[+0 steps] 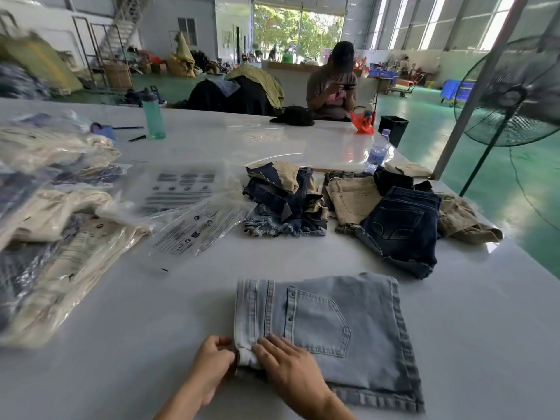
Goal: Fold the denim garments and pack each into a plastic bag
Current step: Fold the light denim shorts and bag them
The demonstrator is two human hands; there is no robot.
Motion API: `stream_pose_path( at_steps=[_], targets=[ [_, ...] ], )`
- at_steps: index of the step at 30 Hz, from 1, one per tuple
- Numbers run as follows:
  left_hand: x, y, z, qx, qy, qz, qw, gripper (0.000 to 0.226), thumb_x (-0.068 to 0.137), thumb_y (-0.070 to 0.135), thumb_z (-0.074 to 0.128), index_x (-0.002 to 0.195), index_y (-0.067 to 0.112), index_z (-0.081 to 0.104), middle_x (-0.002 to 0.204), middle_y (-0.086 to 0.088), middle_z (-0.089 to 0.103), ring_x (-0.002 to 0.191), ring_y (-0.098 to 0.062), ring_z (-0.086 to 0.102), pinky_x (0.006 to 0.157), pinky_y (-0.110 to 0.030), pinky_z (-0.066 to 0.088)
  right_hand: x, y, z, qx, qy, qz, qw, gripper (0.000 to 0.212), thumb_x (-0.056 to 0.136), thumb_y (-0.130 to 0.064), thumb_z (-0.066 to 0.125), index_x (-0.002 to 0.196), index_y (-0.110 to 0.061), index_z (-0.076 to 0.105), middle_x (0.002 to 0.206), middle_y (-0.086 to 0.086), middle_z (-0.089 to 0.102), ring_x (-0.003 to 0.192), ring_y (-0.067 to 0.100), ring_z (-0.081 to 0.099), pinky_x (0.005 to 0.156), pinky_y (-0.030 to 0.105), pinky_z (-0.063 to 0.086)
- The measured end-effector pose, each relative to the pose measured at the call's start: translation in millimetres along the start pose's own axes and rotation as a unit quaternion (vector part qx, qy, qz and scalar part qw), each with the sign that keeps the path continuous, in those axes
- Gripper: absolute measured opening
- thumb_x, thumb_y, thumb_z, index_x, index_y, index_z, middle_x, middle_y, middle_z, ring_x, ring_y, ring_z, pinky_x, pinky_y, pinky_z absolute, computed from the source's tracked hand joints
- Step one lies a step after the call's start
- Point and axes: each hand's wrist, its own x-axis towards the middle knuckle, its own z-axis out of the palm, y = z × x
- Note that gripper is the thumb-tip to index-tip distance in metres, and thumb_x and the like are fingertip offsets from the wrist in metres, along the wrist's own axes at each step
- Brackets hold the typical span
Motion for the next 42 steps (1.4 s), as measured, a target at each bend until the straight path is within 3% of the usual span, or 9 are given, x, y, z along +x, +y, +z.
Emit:
stream_pose_path(
  at_steps=[2, 5, 7, 13, 18, 22, 27, 33, 42],
  targets=[
    [-2, -5, -4, -0.013, -0.007, -0.008, 1.000, 0.048, 0.043, -0.003, 0.070, 0.089, 0.000, 0.057, 0.086, -0.024, 0.066, 0.076, -0.031, 0.061, 0.067, -0.034, 0.049, -7, -6, 4, 0.008, -0.006, 0.015, 1.000, 0.033, 0.083, -0.025, 0.047, 0.103, -0.023, 0.073, 0.106, -0.010, 0.070, 0.097, 0.011, 0.067, 0.082, 0.022, 0.053],
    [-4, -5, -1, -0.024, -0.004, 0.001, 1.000, 0.019, 0.082, 0.020, 0.062, 0.085, 0.002, 0.065, 0.084, -0.023, 0.069, 0.073, -0.032, 0.064, 0.066, -0.034, 0.048, -6, -20, 0, -0.024, -0.020, 0.046, 0.998, 0.040, 0.078, -0.028, 0.042, 0.101, -0.026, 0.075, 0.107, -0.012, 0.070, 0.098, 0.012, 0.068, 0.084, 0.025, 0.055],
    [1, -7, 3, 0.052, 0.007, 0.038, 0.998, 0.044, 0.088, 0.043, 0.059, 0.094, 0.000, 0.067, 0.090, -0.020, 0.071, 0.083, -0.031, 0.067, 0.071, -0.033, 0.050, -7, -22, -3, -0.025, 0.007, 0.049, 0.998, 0.041, 0.075, -0.028, 0.043, 0.099, -0.026, 0.075, 0.107, -0.011, 0.070, 0.098, 0.011, 0.068, 0.084, 0.026, 0.055],
    [2, -10, 7, 0.166, 0.005, 0.131, 0.977, 0.058, 0.085, 0.018, 0.069, 0.129, 0.010, 0.033, 0.106, -0.008, 0.059, 0.083, -0.023, 0.061, 0.060, -0.024, 0.042, -65, 36, -29, -0.125, 0.064, 0.127, 0.982, 0.039, 0.071, -0.023, 0.043, 0.086, -0.022, 0.079, 0.098, -0.001, 0.074, 0.087, 0.024, 0.072, 0.088, 0.031, 0.046],
    [5, -11, -2, 0.165, 0.003, 0.157, 0.974, 0.054, 0.086, 0.010, 0.067, 0.118, 0.020, 0.025, 0.094, -0.002, 0.055, 0.070, -0.001, 0.051, 0.053, -0.010, 0.033, -115, 98, -78, -0.176, 0.088, 0.219, 0.956, 0.034, 0.051, -0.004, 0.068, 0.081, -0.016, 0.078, 0.086, 0.004, 0.075, 0.072, 0.023, 0.073, 0.050, 0.023, 0.054],
    [-2, -7, -5, 0.185, 0.016, 0.184, 0.965, 0.053, 0.084, 0.009, 0.069, 0.112, 0.020, 0.026, 0.079, 0.001, 0.048, 0.068, -0.006, 0.050, 0.054, -0.019, 0.034, -122, 102, -90, -0.195, 0.182, 0.197, 0.943, 0.042, 0.086, -0.002, 0.039, 0.098, -0.015, 0.077, 0.106, 0.005, 0.073, 0.093, 0.027, 0.069, 0.070, 0.030, 0.057],
    [-3, -12, -6, 0.241, 0.023, 0.194, 0.951, 0.043, 0.084, 0.008, 0.067, 0.104, 0.009, 0.029, 0.081, -0.012, 0.052, 0.060, -0.024, 0.048, 0.057, -0.032, 0.034, -153, 81, -70, -0.198, 0.100, 0.146, 0.964, 0.036, 0.084, -0.019, 0.044, 0.083, -0.025, 0.079, 0.096, 0.003, 0.075, 0.088, 0.023, 0.070, 0.079, 0.030, 0.041],
    [4, -18, -7, 0.296, 0.024, 0.210, 0.932, 0.032, 0.088, 0.002, 0.059, 0.071, 0.019, 0.038, 0.063, -0.002, 0.048, 0.062, -0.025, 0.043, 0.061, -0.031, 0.033, -164, 70, -76, -0.204, 0.199, 0.156, 0.946, 0.034, 0.092, -0.015, 0.044, 0.088, -0.019, 0.078, 0.103, 0.005, 0.073, 0.096, 0.023, 0.057, 0.075, 0.034, 0.043],
    [12, -16, -14, 0.279, 0.056, 0.183, 0.941, 0.033, 0.084, 0.002, 0.066, 0.065, 0.017, 0.042, 0.063, -0.005, 0.052, 0.066, -0.027, 0.050, 0.061, -0.034, 0.032, -179, 62, -55, -0.164, 0.134, 0.122, 0.970, 0.052, 0.100, -0.013, 0.033, 0.055, -0.011, 0.060, 0.069, 0.007, 0.062, 0.071, 0.024, 0.047, 0.063, 0.028, 0.044]
  ],
)
